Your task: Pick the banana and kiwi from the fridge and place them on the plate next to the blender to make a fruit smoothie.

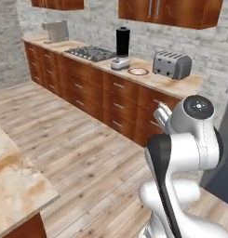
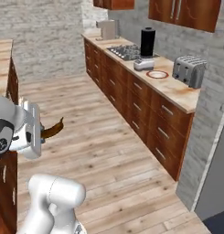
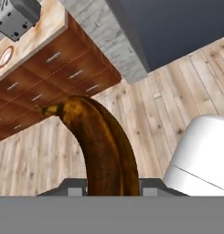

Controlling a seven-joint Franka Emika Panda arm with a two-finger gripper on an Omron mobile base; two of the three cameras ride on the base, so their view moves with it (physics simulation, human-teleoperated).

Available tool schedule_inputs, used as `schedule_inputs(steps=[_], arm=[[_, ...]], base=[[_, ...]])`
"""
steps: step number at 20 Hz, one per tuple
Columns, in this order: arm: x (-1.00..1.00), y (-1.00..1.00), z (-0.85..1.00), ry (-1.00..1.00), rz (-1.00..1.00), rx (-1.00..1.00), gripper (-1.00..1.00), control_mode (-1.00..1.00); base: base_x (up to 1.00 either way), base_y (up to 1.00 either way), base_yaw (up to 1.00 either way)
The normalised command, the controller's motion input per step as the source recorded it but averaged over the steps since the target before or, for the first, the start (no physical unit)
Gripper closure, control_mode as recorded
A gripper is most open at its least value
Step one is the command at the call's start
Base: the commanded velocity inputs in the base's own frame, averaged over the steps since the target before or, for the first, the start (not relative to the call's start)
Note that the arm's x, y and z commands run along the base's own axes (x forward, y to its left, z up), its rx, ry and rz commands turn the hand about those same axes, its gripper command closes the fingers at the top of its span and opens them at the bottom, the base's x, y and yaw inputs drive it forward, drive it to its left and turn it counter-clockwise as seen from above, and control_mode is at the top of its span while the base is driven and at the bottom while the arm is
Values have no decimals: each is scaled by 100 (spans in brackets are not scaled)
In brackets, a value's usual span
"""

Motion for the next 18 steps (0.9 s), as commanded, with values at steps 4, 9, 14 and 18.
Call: schedule_inputs(steps=[4, 9, 14, 18], arm=[[0, 0, 0, 0, 0, 0, 100, 100], [0, 0, 0, 0, 0, 0, 100, 100], [0, 0, 0, 0, 0, 0, 100, 100], [0, 0, 0, 0, 0, 0, 100, 100]], base=[[98, -56, -39], [100, -4, -28], [100, 24, -28], [100, 45, -35]])
